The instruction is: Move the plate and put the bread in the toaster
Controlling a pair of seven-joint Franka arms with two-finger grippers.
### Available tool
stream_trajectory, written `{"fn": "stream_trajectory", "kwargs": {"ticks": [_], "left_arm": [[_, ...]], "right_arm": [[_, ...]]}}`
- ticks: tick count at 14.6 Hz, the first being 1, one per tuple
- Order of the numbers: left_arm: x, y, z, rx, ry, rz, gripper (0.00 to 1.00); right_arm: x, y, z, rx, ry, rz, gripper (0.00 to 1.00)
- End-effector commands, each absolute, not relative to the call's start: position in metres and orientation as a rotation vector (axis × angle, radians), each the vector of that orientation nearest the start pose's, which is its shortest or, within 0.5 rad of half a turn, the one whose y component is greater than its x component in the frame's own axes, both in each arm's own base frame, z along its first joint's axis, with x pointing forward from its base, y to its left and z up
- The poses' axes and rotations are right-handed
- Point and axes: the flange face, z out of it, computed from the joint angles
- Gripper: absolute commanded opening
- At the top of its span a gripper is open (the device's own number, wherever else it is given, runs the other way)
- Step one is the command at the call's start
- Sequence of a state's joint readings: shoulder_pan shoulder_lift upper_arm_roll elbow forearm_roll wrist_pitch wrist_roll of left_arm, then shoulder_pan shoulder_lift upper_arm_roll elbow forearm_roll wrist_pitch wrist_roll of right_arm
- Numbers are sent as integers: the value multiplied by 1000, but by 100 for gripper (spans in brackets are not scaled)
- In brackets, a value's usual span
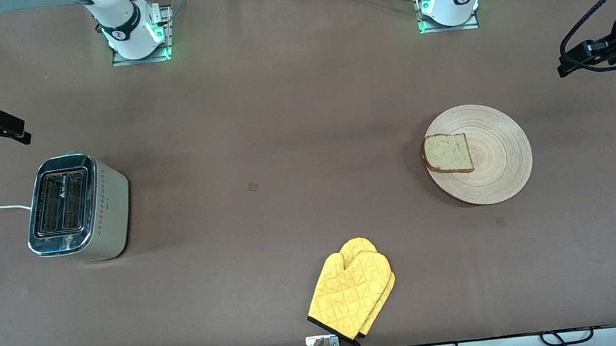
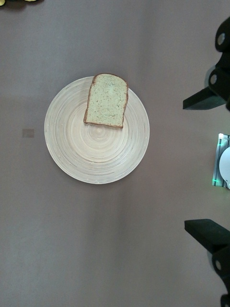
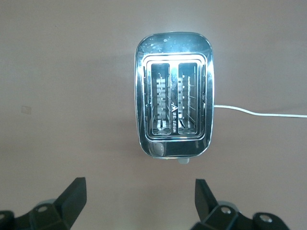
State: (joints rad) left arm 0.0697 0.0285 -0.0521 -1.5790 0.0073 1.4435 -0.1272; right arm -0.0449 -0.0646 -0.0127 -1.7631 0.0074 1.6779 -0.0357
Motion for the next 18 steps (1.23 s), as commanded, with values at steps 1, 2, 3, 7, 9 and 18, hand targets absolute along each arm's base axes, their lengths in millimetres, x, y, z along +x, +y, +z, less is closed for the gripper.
{"fn": "stream_trajectory", "kwargs": {"ticks": [1, 2, 3, 7, 9, 18], "left_arm": [[538, 9, 597, -3113, -239, 249, 100], [538, 9, 597, -3115, -242, 250, 100], [539, 8, 597, -3127, -244, 254, 100], [539, 8, 597, -3130, -242, 252, 100], [540, 8, 597, -3130, -242, 252, 100], [549, 17, 584, -3155, -272, 295, 100]], "right_arm": [[526, -28, 582, -3143, 55, 34, 100], [527, -28, 582, -3143, 55, 32, 100], [528, -28, 582, -3145, 52, 24, 100], [527, -29, 582, -3143, 55, 27, 100], [528, -30, 582, -3143, 55, 22, 100], [531, -31, 580, -3145, 50, 7, 100]]}}
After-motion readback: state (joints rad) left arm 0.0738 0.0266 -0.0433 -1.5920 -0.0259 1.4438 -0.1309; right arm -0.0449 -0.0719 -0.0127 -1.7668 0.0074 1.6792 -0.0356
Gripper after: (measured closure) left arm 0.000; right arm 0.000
